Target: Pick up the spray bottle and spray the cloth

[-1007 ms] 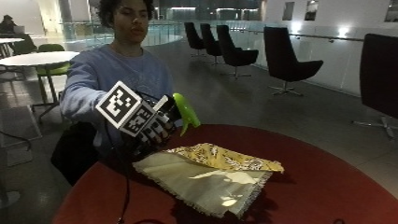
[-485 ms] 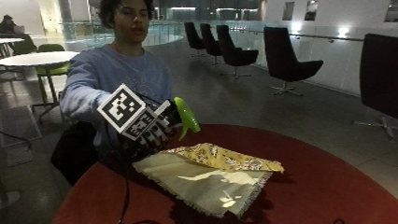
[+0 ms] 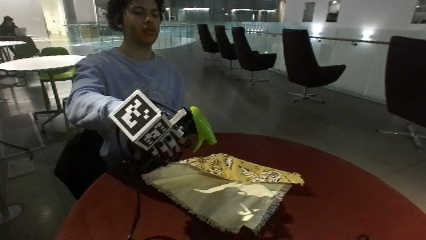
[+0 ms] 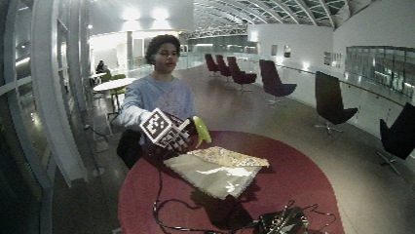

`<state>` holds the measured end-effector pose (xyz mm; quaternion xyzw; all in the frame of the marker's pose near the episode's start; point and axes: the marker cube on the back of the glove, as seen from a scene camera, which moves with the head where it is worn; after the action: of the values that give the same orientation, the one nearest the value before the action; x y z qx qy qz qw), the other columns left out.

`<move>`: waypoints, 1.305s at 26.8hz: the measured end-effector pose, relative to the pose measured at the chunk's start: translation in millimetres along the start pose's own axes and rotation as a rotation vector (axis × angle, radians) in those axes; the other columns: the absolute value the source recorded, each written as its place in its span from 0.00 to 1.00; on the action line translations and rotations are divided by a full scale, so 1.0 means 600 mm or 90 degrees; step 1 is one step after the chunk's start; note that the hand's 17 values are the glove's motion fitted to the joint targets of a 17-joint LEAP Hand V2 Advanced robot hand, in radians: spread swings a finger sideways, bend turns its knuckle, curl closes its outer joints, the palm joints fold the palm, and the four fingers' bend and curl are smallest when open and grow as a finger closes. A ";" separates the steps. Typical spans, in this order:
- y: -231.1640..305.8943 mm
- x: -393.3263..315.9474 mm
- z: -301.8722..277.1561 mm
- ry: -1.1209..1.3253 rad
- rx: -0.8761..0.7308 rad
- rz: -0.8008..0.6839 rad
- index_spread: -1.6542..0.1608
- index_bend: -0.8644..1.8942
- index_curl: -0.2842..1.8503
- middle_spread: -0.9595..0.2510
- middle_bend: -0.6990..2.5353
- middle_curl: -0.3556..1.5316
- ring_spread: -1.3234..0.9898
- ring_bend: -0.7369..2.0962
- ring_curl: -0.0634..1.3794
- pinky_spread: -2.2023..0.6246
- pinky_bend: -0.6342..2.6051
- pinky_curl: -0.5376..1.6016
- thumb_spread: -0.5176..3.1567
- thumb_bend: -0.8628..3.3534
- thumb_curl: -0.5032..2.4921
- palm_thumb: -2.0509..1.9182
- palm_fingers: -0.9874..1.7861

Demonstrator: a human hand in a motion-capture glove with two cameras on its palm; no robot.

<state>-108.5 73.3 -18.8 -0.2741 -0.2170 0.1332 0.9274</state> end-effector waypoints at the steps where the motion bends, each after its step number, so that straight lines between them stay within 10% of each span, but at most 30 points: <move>1: 0.000 -0.001 0.000 -0.001 0.000 -0.001 0.79 0.37 0.33 0.71 0.35 0.44 0.54 0.43 0.32 0.84 0.25 0.39 0.42 0.20 0.34 0.74 0.76; 26: 0.002 -0.017 0.018 0.010 -0.031 -0.011 0.79 0.36 0.33 0.71 0.35 0.45 0.55 0.44 0.32 0.84 0.25 0.39 0.44 0.20 0.34 0.73 0.76; 35: 0.017 -0.070 0.068 -0.111 0.019 -0.190 0.79 0.37 0.33 0.71 0.35 0.45 0.55 0.44 0.33 0.84 0.25 0.39 0.44 0.20 0.34 0.73 0.76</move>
<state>-166.1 84.6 -7.5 -0.2124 -0.3328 0.0202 0.9185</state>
